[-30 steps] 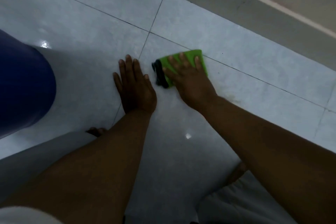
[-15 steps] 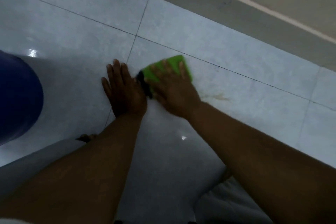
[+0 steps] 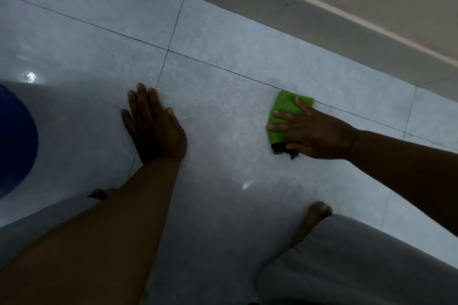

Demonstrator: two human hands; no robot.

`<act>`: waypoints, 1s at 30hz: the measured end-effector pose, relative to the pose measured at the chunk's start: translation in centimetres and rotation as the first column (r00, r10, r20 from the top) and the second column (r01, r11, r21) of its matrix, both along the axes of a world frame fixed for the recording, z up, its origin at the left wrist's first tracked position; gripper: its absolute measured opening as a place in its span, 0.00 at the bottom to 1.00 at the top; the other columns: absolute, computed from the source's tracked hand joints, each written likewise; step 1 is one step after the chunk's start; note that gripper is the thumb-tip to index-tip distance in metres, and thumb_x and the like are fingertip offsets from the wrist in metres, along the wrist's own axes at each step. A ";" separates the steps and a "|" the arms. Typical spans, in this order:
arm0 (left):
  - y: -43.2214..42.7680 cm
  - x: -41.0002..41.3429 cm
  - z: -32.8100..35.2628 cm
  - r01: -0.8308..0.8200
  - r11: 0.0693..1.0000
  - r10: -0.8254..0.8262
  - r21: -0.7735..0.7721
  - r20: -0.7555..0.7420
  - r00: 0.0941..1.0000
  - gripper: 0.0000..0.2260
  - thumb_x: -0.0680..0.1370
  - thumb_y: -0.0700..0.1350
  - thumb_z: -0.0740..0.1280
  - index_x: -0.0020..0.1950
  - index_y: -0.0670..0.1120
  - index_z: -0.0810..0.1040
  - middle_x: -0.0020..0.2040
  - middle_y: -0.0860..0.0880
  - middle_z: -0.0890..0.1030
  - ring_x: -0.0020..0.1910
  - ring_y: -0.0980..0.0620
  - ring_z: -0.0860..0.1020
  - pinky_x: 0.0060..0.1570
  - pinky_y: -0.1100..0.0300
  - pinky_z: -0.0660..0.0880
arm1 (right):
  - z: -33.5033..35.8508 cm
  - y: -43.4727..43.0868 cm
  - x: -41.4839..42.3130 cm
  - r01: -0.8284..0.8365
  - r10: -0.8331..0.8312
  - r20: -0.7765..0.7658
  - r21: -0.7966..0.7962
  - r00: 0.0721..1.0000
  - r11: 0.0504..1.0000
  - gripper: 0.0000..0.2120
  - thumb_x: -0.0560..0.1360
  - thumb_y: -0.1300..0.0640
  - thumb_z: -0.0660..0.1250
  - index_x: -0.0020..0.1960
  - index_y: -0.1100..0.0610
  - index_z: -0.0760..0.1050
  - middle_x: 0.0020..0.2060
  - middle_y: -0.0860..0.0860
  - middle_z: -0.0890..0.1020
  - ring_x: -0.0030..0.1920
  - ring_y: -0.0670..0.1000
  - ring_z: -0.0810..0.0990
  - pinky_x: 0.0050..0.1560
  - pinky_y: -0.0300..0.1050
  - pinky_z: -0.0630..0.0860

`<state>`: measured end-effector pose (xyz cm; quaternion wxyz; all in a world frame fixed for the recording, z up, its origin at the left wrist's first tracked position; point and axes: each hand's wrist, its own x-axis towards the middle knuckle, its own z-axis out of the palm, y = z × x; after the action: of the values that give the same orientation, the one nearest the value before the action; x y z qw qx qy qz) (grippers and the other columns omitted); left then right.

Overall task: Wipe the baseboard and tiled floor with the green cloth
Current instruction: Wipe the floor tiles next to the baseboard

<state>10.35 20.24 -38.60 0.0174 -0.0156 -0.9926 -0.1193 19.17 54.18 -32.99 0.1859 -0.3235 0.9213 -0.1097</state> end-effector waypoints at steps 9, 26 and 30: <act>0.1 0.1 0.3 0.001 1.000 -0.002 -0.006 -0.014 1.000 0.23 0.84 0.47 0.53 0.78 0.41 0.62 0.80 0.41 0.61 0.80 0.41 0.56 0.77 0.41 0.52 | -1.1 -5.3 -8.4 -0.085 0.090 -0.047 0.095 0.995 0.992 0.24 0.80 0.48 0.54 0.66 0.65 0.71 0.75 0.62 0.60 0.75 0.62 0.59 0.73 0.67 0.49; 0.2 0.0 0.6 0.001 1.000 -0.001 -0.003 0.031 1.000 0.24 0.83 0.48 0.54 0.78 0.41 0.60 0.80 0.41 0.59 0.80 0.41 0.55 0.78 0.40 0.51 | 1.1 -4.3 0.7 0.800 -0.826 -0.037 0.277 0.563 0.532 0.30 0.79 0.44 0.51 0.73 0.62 0.64 0.72 0.67 0.65 0.72 0.68 0.63 0.65 0.70 0.66; 0.2 -0.1 0.8 0.007 1.000 -0.008 0.020 0.053 0.999 0.24 0.83 0.47 0.54 0.79 0.41 0.60 0.80 0.41 0.58 0.80 0.40 0.54 0.78 0.40 0.49 | 1.2 -9.5 2.1 0.884 -0.923 -0.044 0.310 0.382 0.351 0.29 0.80 0.47 0.54 0.75 0.63 0.60 0.74 0.67 0.61 0.74 0.67 0.60 0.65 0.70 0.67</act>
<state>10.26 20.44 -37.79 -0.0091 -0.0160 -0.9914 -0.1297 21.29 44.70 -31.77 0.2018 0.2774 0.9356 -0.0834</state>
